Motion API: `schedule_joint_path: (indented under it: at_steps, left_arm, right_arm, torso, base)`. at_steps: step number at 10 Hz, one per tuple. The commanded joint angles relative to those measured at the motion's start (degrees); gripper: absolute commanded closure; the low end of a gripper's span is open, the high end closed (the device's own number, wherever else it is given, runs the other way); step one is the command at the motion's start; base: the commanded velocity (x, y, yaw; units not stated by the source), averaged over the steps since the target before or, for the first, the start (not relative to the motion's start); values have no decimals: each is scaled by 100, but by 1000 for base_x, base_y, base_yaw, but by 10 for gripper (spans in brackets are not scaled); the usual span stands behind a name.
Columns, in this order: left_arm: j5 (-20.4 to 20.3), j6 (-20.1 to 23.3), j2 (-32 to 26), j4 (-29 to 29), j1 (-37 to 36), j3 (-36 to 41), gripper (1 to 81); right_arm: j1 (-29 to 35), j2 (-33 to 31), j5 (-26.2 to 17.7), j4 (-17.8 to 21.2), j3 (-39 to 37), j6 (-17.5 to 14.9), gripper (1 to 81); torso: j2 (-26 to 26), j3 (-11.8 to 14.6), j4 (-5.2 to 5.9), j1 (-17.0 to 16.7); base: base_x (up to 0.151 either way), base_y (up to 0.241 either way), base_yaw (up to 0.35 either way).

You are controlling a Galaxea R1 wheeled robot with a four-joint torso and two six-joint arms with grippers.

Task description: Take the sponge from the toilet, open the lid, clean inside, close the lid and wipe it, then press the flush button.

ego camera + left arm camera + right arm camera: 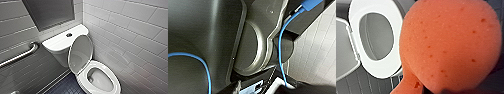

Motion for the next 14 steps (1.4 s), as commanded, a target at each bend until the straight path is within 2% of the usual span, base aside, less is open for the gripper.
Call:
schedule_joint_path:
  at_steps: [1, 4, 7, 9, 11, 14]
  left_arm:
    - [162, 42, -52, 74, 204, 103, 10]
    - [162, 42, -52, 74, 204, 103, 10]
    - [179, 42, -16, 65, 160, 103, 10]
    - [171, 42, -16, 39, 142, 76, 10]
    - [179, 42, -16, 39, 134, 76, 10]
    - [171, 42, -8, 13, 134, 6, 10]
  right_arm:
    - [758, -388, -820, -216, 455, -218, 811]
    - [1849, -55, -1813, -190, 465, -209, 811]
    - [2624, 553, -2554, -145, 25, -157, 811]
    - [3027, 965, -2913, -145, -237, -157, 811]
    - [3396, 1334, -3204, -154, -492, -8, 811]
    - [3722, 1862, -3460, -224, -1011, 54, 811]
  torso:
    - [0, 0, 0, 0]
    - [-2, 0, 0, 0]
    - [-2, 0, 0, 0]
    - [-2, 0, 0, 0]
    - [-2, 0, 0, 0]
    - [-2, 0, 0, 0]
  base:
    - [0, 0, 0]
    - [0, 0, 0]
    - [0, 0, 0]
    - [0, 0, 0]
    - [0, 0, 0]
    - [0, 0, 0]
